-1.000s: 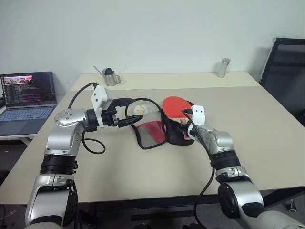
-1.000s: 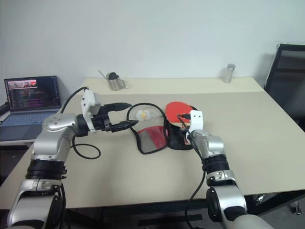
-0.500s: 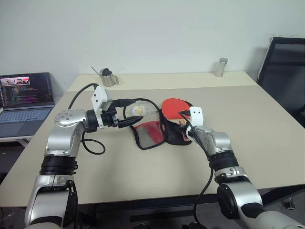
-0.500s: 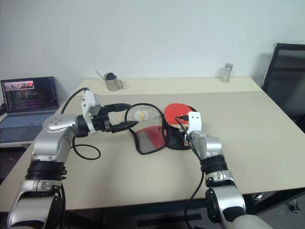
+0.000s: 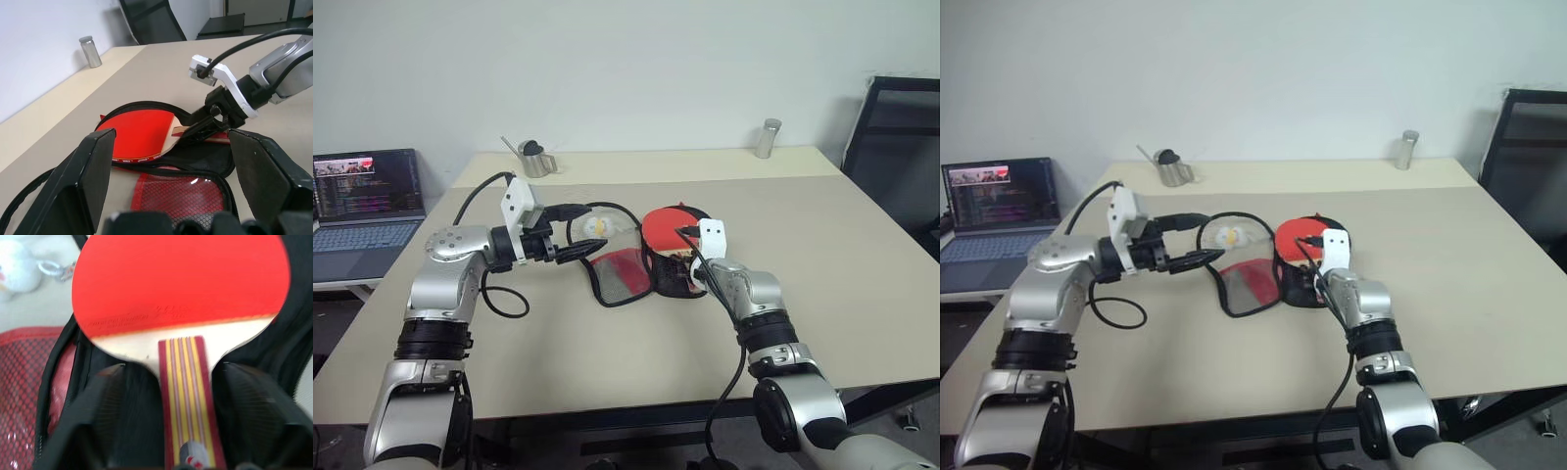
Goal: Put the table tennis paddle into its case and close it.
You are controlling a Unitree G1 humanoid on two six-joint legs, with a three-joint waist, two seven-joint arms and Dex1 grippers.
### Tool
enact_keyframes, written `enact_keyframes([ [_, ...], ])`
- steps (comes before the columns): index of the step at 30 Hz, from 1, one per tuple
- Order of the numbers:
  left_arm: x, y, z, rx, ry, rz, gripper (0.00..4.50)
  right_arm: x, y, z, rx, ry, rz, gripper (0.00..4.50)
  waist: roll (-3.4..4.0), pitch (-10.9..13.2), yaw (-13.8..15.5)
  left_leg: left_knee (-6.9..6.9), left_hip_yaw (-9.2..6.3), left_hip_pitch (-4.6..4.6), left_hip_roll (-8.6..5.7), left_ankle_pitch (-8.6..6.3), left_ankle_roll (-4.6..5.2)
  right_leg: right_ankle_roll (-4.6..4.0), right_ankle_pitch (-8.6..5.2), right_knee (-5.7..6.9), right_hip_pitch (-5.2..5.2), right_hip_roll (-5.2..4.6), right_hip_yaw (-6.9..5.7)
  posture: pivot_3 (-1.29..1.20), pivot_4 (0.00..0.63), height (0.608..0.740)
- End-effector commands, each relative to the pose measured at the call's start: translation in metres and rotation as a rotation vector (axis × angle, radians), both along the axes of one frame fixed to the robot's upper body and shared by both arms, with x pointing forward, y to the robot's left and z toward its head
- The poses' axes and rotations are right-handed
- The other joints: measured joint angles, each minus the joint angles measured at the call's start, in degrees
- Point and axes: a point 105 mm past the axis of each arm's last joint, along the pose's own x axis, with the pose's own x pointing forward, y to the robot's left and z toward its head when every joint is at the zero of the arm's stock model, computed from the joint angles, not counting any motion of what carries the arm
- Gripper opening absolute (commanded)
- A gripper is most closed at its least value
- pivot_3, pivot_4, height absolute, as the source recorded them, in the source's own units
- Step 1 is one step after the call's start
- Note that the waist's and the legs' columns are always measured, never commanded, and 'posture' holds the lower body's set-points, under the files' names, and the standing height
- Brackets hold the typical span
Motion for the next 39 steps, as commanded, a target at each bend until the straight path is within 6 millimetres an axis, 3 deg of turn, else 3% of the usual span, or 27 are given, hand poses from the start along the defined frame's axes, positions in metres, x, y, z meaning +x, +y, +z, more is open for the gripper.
enact_keyframes([
  [1, -0.006, -0.001, 0.015, 0.001, -0.064, -0.015, 3.98, 0.003, -0.003, 0.017, -0.008, -0.067, -0.007, 4.43, 0.00, 0.0, 0.0, 0.00, 0.00, 0.00, 0.00, 0.00, 0.00, 0.00, 0.00, 0.00, 0.00, 0.00, 0.00, 0.00, 0.150, 0.740],
  [9, -0.005, -0.001, 0.015, 0.000, -0.065, -0.013, 3.98, -0.004, 0.003, 0.009, -0.026, -0.046, 0.055, 4.43, 0.00, 0.0, 0.0, 0.00, 0.00, 0.00, 0.00, 0.00, 0.00, 0.01, 0.00, 0.00, 0.00, 0.00, 0.00, 0.00, 0.150, 0.740],
  [13, -0.005, 0.005, 0.016, 0.001, -0.066, 0.003, 3.98, -0.016, 0.007, 0.015, 0.034, -0.030, 0.139, 4.43, 0.00, 0.0, 0.0, 0.00, 0.00, 0.00, 0.00, 0.00, 0.00, 0.01, -0.01, 0.00, 0.00, 0.00, 0.01, 0.00, 0.150, 0.740],
  [20, -0.006, 0.016, 0.014, 0.012, -0.056, 0.036, 3.98, -0.039, -0.010, 0.022, 0.080, 0.007, 0.213, 4.43, 0.00, 0.0, 0.0, 0.00, -0.01, 0.01, 0.02, -0.01, 0.00, 0.05, -0.03, -0.01, 0.00, 0.00, 0.00, 0.00, 0.150, 0.740],
  [27, -0.006, 0.015, 0.013, 0.015, -0.050, 0.034, 3.98, -0.048, -0.018, 0.007, 0.063, 0.052, 0.209, 4.43, -0.01, 0.0, 0.0, -0.01, 0.01, 0.01, 0.03, -0.02, 0.00, 0.05, -0.03, -0.03, 0.00, 0.00, -0.01, 0.00, 0.150, 0.740],
  [33, -0.005, 0.013, 0.012, 0.021, -0.051, 0.026, 3.98, -0.052, -0.008, 0.004, 0.072, 0.050, 0.233, 4.43, -0.01, 0.0, 0.0, -0.01, 0.01, 0.01, 0.03, -0.02, 0.00, 0.05, -0.04, -0.03, 0.00, 0.00, 0.00, 0.00, 0.150, 0.740],
  [39, -0.006, 0.013, 0.012, 0.025, -0.052, 0.025, 3.98, -0.058, 0.004, 0.014, 0.104, 0.030, 0.293, 4.43, -0.01, 0.0, 0.0, -0.01, 0.01, 0.01, 0.03, -0.02, -0.01, 0.05, -0.04, -0.04, 0.00, 0.00, 0.00, 0.00, 0.150, 0.740],
])
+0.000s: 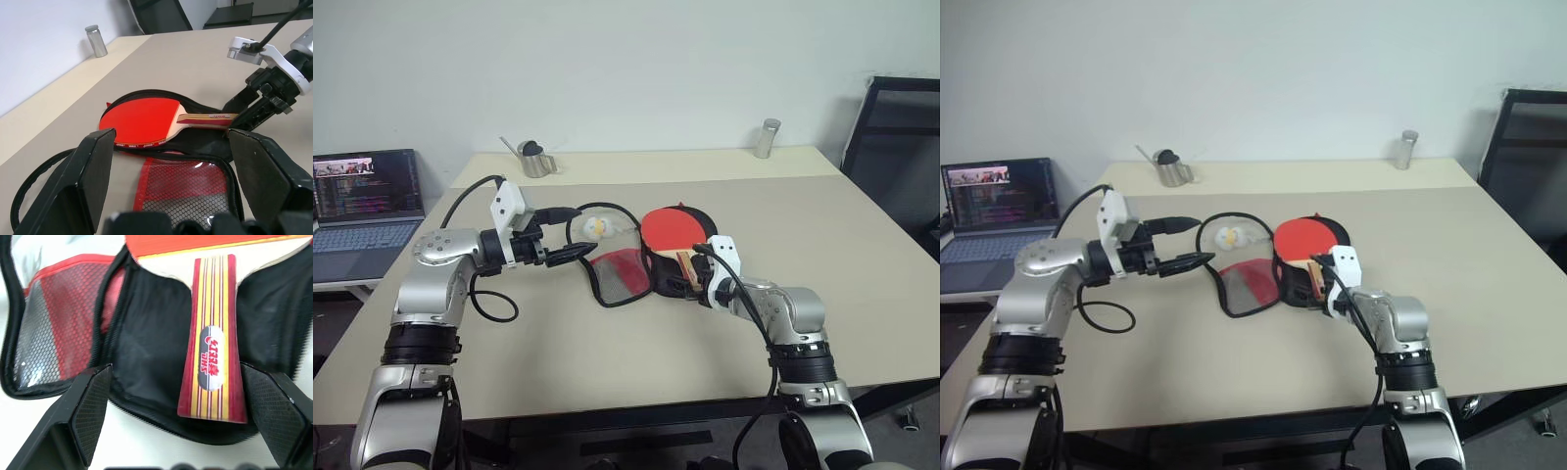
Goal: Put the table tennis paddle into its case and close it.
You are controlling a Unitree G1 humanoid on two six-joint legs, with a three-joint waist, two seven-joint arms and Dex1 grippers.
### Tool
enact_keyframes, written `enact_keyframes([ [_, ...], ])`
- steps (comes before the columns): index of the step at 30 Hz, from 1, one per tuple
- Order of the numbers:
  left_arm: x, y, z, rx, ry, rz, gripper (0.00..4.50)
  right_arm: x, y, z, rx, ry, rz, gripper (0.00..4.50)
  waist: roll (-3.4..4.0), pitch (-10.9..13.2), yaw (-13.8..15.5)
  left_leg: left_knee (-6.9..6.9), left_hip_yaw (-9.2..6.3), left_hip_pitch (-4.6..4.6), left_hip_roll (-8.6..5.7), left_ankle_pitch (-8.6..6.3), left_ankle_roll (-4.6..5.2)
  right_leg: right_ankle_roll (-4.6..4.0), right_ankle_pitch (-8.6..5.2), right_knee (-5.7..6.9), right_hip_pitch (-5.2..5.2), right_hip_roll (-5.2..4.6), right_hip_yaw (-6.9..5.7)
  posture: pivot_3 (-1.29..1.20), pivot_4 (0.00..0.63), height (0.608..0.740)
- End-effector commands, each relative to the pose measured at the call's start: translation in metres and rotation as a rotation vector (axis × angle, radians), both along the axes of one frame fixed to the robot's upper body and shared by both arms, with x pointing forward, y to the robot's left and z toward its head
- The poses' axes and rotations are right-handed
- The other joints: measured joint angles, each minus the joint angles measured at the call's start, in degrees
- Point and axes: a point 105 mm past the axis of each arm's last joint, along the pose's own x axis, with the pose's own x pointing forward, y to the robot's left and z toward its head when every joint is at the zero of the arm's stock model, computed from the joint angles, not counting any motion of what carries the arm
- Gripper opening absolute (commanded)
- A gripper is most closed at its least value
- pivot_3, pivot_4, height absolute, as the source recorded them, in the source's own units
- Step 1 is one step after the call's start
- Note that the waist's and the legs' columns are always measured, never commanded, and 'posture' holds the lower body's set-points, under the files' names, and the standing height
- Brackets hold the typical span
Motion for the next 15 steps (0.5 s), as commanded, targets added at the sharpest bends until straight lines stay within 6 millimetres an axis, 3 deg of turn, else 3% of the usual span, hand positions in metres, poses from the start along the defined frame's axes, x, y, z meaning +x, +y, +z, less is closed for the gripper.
enact_keyframes([
  [1, -0.004, -0.001, 0.015, 0.002, -0.061, -0.013, 3.98, -0.006, 0.013, 0.021, 0.054, -0.061, 0.060, 4.43, 0.00, 0.0, 0.0, 0.00, 0.00, 0.00, 0.00, 0.00, 0.00, 0.00, 0.00, 0.00, 0.00, 0.00, 0.00, 0.00, 0.150, 0.740],
  [9, -0.004, -0.002, 0.014, -0.001, -0.060, -0.014, 3.98, -0.010, 0.021, 0.024, 0.077, -0.064, 0.083, 4.43, 0.00, 0.0, 0.0, 0.00, 0.00, 0.00, 0.03, -0.01, -0.01, 0.00, 0.00, 0.00, -0.01, 0.02, -0.01, 0.00, 0.150, 0.740],
  [15, -0.002, 0.005, 0.010, 0.006, -0.054, 0.021, 3.98, -0.013, -0.002, 0.037, 0.031, -0.131, 0.115, 4.43, 0.00, 0.0, 0.2, 0.00, 0.00, -0.01, 0.01, -0.02, -0.02, 0.00, 0.00, -0.05, 0.01, 0.00, -0.01, 0.00, 0.150, 0.740],
])
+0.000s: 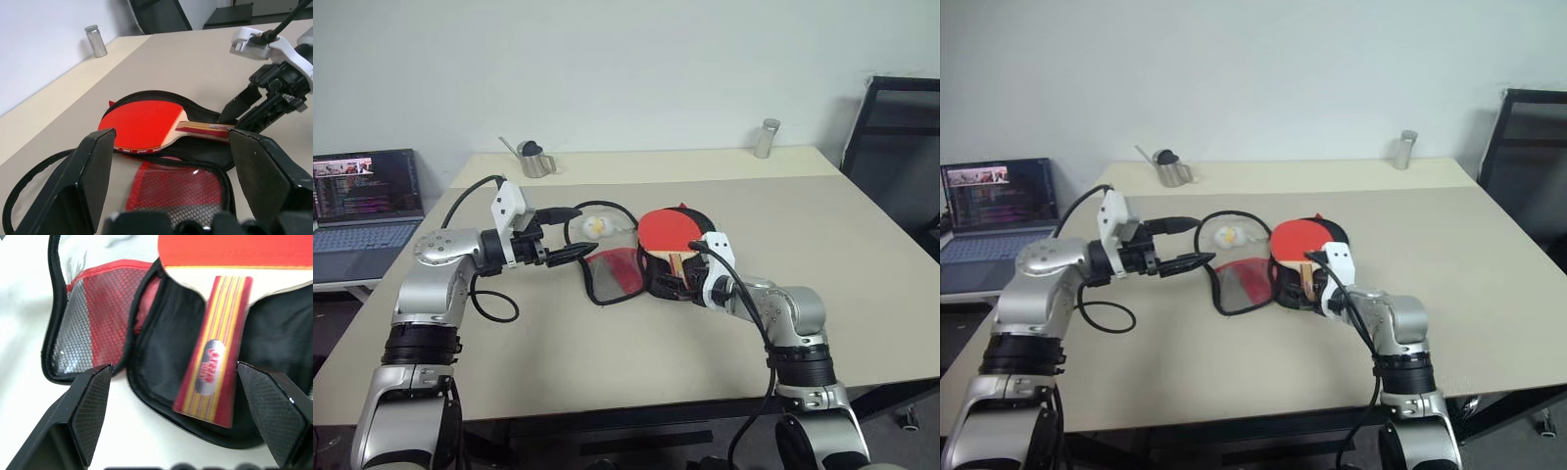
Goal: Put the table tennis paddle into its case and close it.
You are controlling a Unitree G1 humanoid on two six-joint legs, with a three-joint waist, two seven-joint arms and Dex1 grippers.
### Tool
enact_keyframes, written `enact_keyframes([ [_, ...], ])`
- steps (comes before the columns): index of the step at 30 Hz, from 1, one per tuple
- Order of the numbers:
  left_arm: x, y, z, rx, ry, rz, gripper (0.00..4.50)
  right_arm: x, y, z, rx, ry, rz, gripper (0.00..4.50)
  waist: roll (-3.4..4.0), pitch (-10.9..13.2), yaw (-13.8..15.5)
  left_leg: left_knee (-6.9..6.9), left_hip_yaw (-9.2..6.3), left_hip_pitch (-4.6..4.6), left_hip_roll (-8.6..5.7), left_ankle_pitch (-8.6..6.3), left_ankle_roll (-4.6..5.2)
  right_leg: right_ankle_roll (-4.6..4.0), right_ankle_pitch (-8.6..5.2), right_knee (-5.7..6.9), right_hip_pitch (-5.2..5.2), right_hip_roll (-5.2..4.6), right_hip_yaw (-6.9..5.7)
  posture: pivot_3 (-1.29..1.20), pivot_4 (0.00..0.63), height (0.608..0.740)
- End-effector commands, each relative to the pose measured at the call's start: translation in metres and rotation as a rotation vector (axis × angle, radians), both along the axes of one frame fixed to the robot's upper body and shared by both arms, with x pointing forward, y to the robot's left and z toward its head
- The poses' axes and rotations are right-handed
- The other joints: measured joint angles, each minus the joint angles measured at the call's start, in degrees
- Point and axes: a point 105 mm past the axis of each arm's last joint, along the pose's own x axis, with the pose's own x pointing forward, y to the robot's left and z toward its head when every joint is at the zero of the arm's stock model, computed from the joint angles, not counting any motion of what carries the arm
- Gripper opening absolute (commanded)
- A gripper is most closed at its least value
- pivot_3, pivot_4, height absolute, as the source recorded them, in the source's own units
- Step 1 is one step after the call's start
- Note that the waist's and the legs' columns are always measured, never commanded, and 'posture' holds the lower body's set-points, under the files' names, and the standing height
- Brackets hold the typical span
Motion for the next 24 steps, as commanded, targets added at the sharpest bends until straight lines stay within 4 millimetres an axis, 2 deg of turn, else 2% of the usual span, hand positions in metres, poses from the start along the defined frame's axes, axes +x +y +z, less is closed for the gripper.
enact_keyframes([
  [1, -0.002, 0.007, 0.010, 0.008, -0.053, 0.027, 3.98, -0.008, -0.003, 0.028, 0.028, -0.101, 0.079, 4.43, 0.00, 0.0, 0.0, 0.00, 0.01, 0.00, 0.00, -0.01, 0.00, 0.00, 0.00, -0.01, 0.00, 0.00, 0.01, 0.00, 0.150, 0.740],
  [5, 0.000, 0.024, 0.003, 0.034, -0.033, 0.090, 3.98, -0.026, -0.007, 0.047, 0.039, -0.162, 0.218, 4.43, 0.00, 0.0, 0.0, -0.01, 0.00, 0.00, 0.04, -0.03, 0.00, 0.00, -0.01, -0.01, -0.01, 0.01, -0.01, 0.00, 0.150, 0.740],
  [8, 0.002, 0.037, -0.005, 0.034, -0.005, 0.137, 3.98, -0.037, -0.012, 0.059, -0.014, -0.235, 0.319, 4.43, -0.01, 0.0, -0.1, -0.02, 0.02, 0.01, 0.07, -0.05, -0.01, -0.01, -0.01, -0.02, -0.02, 0.02, -0.01, 0.00, 0.150, 0.740],
  [15, 0.007, 0.055, -0.022, 0.036, 0.045, 0.218, 3.98, -0.048, -0.017, 0.079, -0.179, -0.404, 0.490, 4.43, -0.11, 0.1, 0.1, 0.00, 0.04, 0.00, 0.06, -0.11, -0.04, 0.00, -0.02, -0.10, -0.01, 0.00, -0.02, 0.00, 0.150, 0.740],
  [24, 0.027, 0.077, -0.058, 0.075, 0.163, 0.370, 3.98, -0.051, -0.016, 0.089, -0.213, -0.467, 0.553, 4.43, -0.29, 0.2, 0.4, 0.02, 0.06, 0.00, 0.11, -0.15, -0.08, -0.01, -0.02, -0.10, -0.01, -0.02, -0.03, 0.00, 0.150, 0.740],
])
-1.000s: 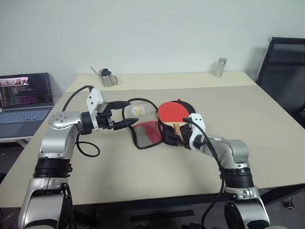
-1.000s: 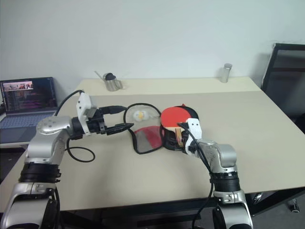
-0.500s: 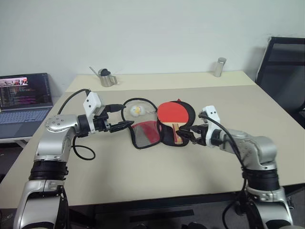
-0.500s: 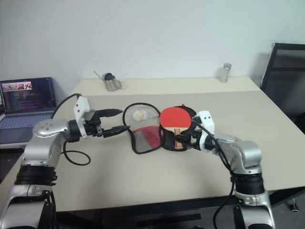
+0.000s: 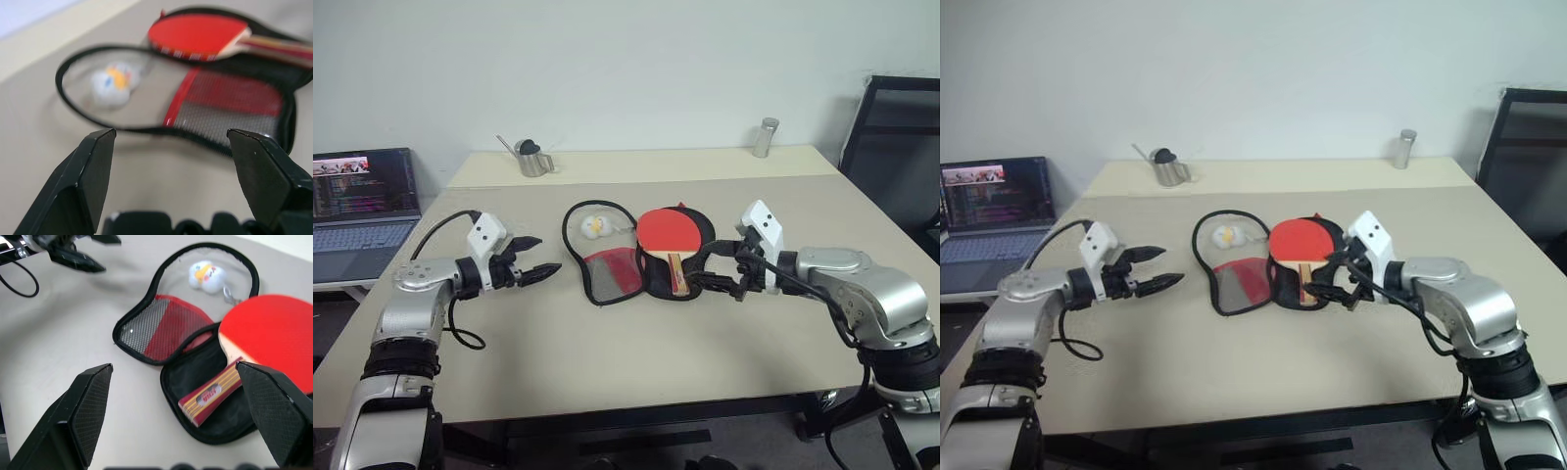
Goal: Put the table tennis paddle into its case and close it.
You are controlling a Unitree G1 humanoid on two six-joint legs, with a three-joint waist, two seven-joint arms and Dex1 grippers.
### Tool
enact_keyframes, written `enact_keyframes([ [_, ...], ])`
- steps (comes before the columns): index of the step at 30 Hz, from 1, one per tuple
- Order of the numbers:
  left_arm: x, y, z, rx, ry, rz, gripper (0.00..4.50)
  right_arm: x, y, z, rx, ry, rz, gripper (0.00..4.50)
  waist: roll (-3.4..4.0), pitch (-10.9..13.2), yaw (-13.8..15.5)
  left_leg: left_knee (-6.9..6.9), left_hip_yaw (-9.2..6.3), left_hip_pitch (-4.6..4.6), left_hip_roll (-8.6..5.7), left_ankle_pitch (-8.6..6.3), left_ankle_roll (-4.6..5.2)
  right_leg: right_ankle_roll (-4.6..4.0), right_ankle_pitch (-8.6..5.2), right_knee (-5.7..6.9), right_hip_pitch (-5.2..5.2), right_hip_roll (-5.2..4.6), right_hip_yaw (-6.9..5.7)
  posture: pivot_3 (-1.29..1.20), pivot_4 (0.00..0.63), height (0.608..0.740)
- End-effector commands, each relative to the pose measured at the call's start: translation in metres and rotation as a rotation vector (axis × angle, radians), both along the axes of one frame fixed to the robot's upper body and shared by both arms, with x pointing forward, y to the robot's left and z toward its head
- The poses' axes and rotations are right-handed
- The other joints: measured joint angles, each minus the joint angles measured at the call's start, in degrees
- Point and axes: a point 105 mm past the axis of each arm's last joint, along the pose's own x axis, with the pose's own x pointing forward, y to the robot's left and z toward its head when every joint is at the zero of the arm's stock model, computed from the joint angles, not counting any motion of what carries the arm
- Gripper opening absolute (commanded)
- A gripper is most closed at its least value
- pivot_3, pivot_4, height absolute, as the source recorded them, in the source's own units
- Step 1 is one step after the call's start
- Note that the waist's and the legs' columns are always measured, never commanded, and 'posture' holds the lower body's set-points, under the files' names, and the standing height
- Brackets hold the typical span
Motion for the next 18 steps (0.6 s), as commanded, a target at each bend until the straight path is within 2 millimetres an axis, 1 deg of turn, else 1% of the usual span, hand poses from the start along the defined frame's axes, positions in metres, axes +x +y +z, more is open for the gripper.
enact_keyframes([
  [1, 0.010, 0.006, 0.002, 0.015, -0.002, 0.040, 3.98, -0.006, 0.006, 0.016, -0.004, -0.076, 0.063, 4.43, -0.04, 0.0, 0.3, 0.01, 0.00, 0.00, 0.00, 0.00, 0.00, 0.00, 0.00, 0.00, 0.00, 0.00, 0.00, 0.00, 0.150, 0.740],
  [6, 0.019, 0.016, -0.011, 0.060, 0.060, 0.084, 3.98, -0.007, 0.005, 0.019, -0.005, -0.094, 0.079, 4.43, -0.12, 0.1, 1.1, 0.04, 0.08, -0.01, 0.00, -0.04, 0.00, 0.00, 0.00, -0.01, -0.01, 0.02, -0.14, 0.00, 0.150, 0.740],
  [9, 0.025, 0.016, -0.012, 0.051, 0.064, 0.100, 3.98, -0.005, 0.001, 0.021, -0.004, -0.105, 0.065, 4.43, -0.21, 0.1, 1.2, 0.10, 0.09, -0.02, 0.00, -0.09, 0.00, 0.01, 0.00, 0.00, -0.01, 0.01, -0.13, 0.00, 0.150, 0.740],
  [12, 0.034, 0.005, -0.011, 0.027, 0.055, 0.102, 3.98, -0.004, 0.000, 0.021, 0.002, -0.113, 0.050, 4.43, -0.26, 0.1, 1.3, 0.14, 0.09, -0.03, 0.00, -0.11, -0.01, 0.01, 0.01, 0.00, -0.01, 0.01, -0.14, 0.00, 0.150, 0.740],
  [16, 0.044, -0.017, -0.015, -0.005, 0.061, 0.080, 3.98, -0.003, -0.001, 0.019, -0.001, -0.120, 0.038, 4.43, -0.33, 0.2, 1.5, 0.17, 0.12, -0.04, 0.00, -0.12, 0.00, 0.02, 0.01, 0.00, 0.00, 0.00, -0.14, 0.00, 0.150, 0.740],
  [18, 0.047, -0.023, -0.016, -0.003, 0.064, 0.083, 3.98, -0.003, -0.002, 0.019, -0.004, -0.123, 0.035, 4.43, -0.37, 0.2, 1.5, 0.18, 0.13, -0.04, -0.01, -0.13, 0.01, 0.02, 0.01, 0.00, 0.00, 0.00, -0.13, 0.00, 0.150, 0.740],
])
